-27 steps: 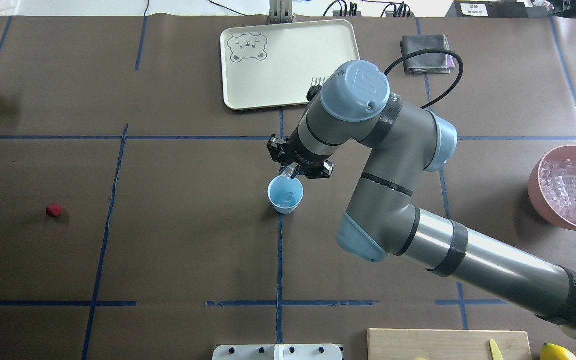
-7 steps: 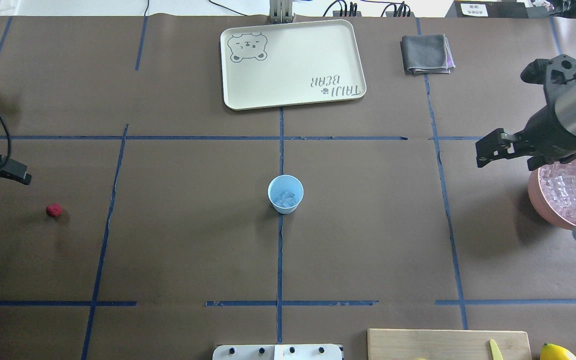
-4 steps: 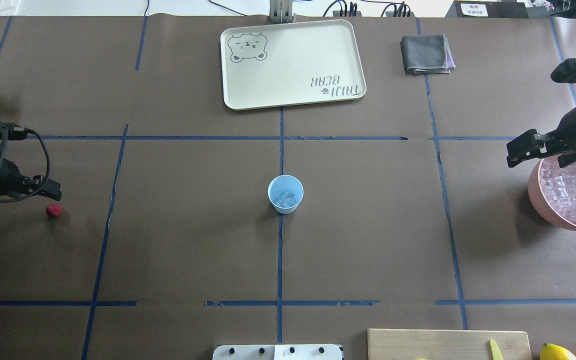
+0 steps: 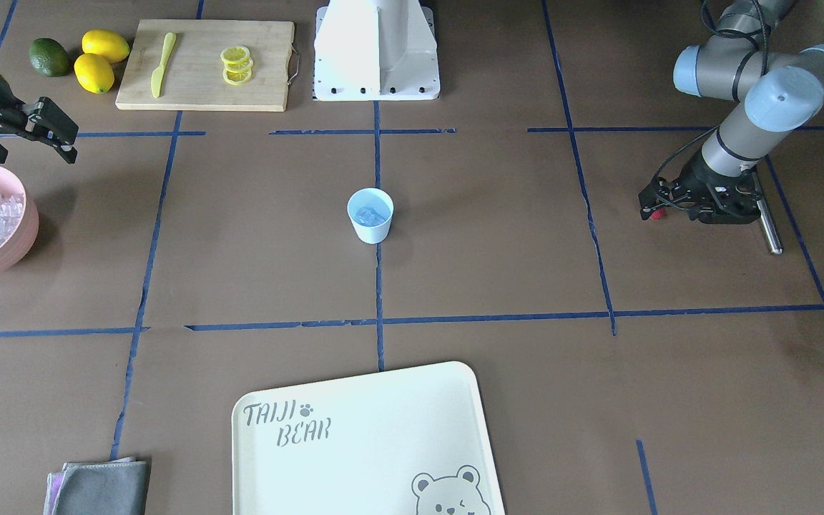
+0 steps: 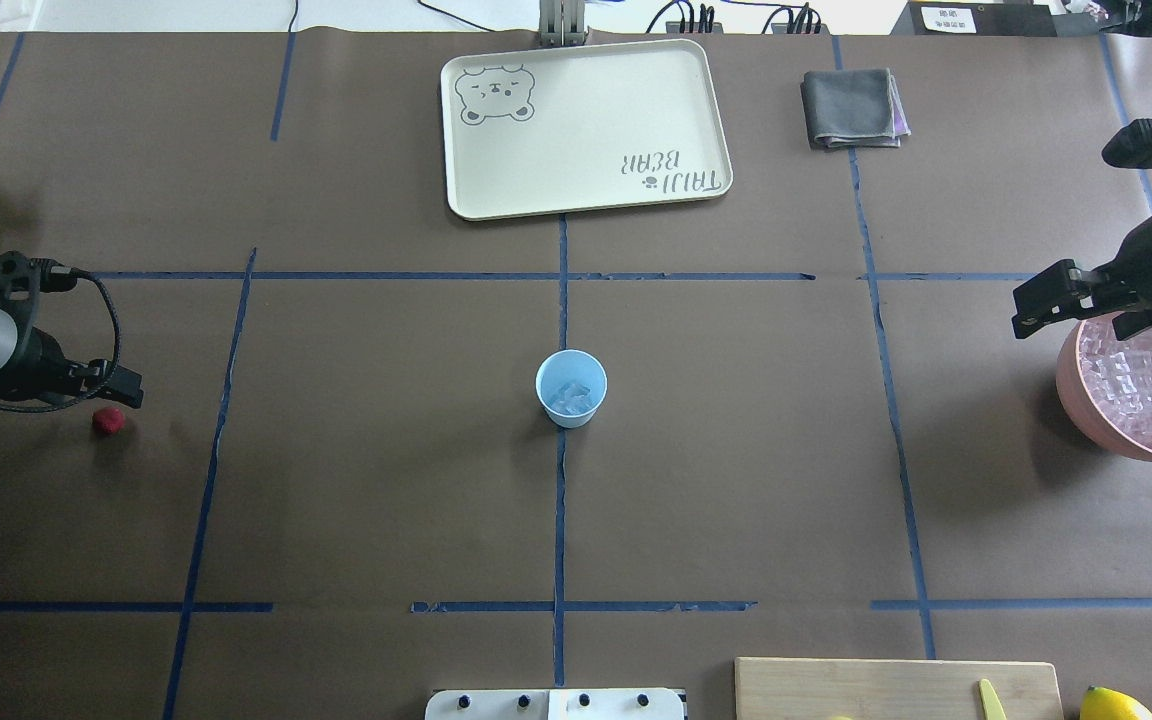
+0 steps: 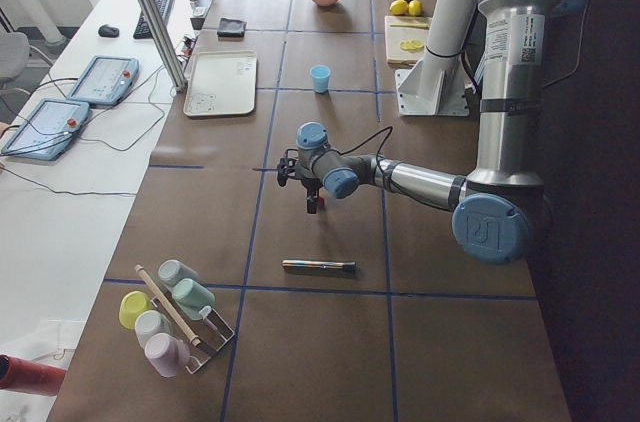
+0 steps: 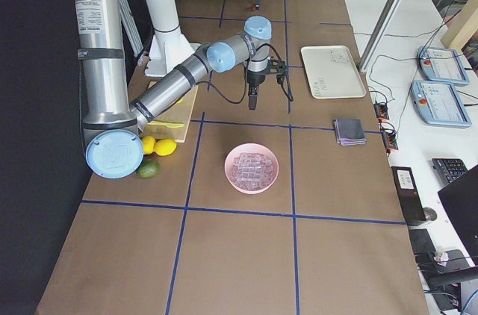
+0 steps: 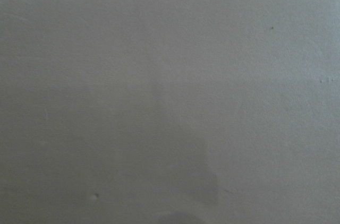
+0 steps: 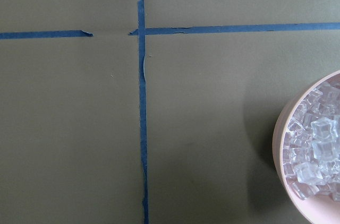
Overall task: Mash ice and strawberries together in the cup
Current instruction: 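Return the right gripper over the bowl while the left gripper grasps the red strawberry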
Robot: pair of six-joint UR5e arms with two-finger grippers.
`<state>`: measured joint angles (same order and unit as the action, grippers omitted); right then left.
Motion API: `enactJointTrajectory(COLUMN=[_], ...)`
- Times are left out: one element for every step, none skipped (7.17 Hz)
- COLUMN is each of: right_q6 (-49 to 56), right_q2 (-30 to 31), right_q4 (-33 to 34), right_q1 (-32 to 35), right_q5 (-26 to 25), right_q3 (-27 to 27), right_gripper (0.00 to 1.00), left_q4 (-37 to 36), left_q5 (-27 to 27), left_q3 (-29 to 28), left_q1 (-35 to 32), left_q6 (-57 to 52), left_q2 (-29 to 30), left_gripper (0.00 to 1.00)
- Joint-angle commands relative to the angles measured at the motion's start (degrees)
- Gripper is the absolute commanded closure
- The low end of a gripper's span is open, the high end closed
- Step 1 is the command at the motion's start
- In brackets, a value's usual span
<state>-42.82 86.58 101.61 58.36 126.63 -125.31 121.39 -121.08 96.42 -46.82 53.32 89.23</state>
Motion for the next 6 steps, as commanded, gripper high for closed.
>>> enactJointTrajectory(right_q6=[-0.07, -0.07, -0.07, -0.07, -0.07, -0.07], right_q2=[0.00, 0.00, 0.00, 0.00, 0.00, 0.00], right_q4=[0.00, 0.00, 0.00, 0.00, 0.00, 0.00], right_q1=[0.00, 0.00, 0.00, 0.00, 0.00, 0.00], right_q5=[0.11, 0.11, 0.20, 0.20, 0.29, 0.72], right_q3=[0.15, 0.15, 0.15, 0.15, 0.15, 0.06], right_gripper=[0.00, 0.00, 0.00, 0.00, 0.00, 0.00], left_q4=[0.07, -0.02, -0.02, -0.02, -0.10, -0.63], left_q5=[-0.39, -0.48, -0.56, -0.57, -0.48, -1.52], left_q3=[-0.26, -0.09, 0.17, 0.43, 0.61, 3.66], left_q1=[0.24, 0.24, 0.24, 0.24, 0.24, 0.33], left_q6=[0.12, 0.04, 0.03, 0.12, 0.21, 2.65], left_q2=[0.07, 0.07, 0.07, -0.02, 0.07, 0.59], left_gripper=[0.07, 0.56, 0.93, 1.00, 1.00, 1.00])
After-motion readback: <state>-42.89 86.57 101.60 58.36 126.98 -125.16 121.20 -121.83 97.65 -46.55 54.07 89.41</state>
